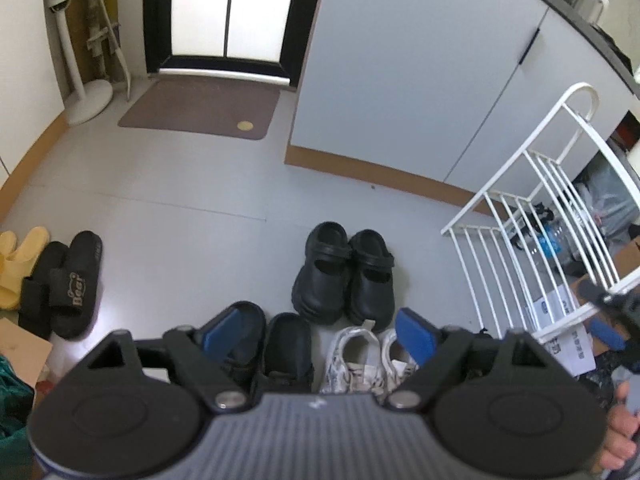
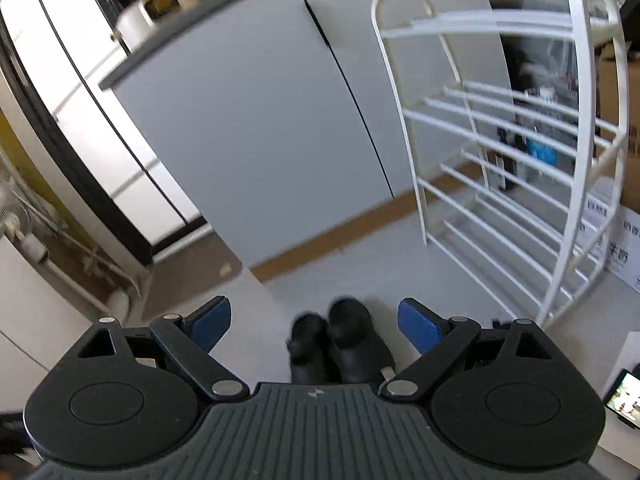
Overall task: Organize scattered shoes
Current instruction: 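Open the right tool and lift it away from the clogs, then lower the right tool onto the black sneaker pair and close on both heels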
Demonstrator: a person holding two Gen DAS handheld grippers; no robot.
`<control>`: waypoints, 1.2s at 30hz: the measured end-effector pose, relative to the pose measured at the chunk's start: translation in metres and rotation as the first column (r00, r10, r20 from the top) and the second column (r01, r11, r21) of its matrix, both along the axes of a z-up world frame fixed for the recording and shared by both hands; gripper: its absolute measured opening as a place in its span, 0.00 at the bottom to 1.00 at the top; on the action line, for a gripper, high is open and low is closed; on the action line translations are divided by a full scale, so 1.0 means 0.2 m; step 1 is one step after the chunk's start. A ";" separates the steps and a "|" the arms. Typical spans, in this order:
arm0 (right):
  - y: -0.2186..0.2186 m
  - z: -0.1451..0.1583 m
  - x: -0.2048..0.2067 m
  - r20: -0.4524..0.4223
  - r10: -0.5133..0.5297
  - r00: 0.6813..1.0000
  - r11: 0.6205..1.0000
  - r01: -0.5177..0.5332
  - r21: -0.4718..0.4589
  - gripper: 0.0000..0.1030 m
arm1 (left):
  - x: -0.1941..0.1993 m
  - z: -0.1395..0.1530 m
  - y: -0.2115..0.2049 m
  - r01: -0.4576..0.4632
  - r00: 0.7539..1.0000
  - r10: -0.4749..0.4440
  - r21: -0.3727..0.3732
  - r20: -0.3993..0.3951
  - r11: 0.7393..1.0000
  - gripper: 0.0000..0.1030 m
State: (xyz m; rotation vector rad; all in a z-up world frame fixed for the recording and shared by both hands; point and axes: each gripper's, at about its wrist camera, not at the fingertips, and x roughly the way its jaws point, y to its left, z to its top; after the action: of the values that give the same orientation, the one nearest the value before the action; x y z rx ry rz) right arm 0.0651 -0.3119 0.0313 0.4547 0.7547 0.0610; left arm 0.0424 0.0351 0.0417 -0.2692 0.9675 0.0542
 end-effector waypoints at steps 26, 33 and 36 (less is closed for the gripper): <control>-0.21 -0.36 0.11 -0.217 0.099 0.971 0.954 -0.154 -0.255 0.90 | 0.17 -0.36 -0.32 0.104 0.986 -0.131 -0.223 -0.107 0.969 0.89; -0.17 -0.43 0.10 -0.256 0.080 0.963 0.934 -0.162 -0.317 0.89 | 0.18 -0.38 -0.36 0.107 0.983 -0.136 -0.221 -0.122 0.969 0.89; -0.14 -0.42 0.09 -0.258 0.073 0.963 0.926 -0.161 -0.342 0.89 | 0.17 -0.39 -0.36 0.095 0.983 -0.129 -0.232 -0.132 0.968 0.89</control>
State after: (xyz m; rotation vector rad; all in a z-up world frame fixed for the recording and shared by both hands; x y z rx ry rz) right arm 0.0823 -0.3407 -0.0537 0.0635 1.0101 -0.0219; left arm 0.0769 -0.0372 -0.0372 -0.4231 1.1352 -0.1427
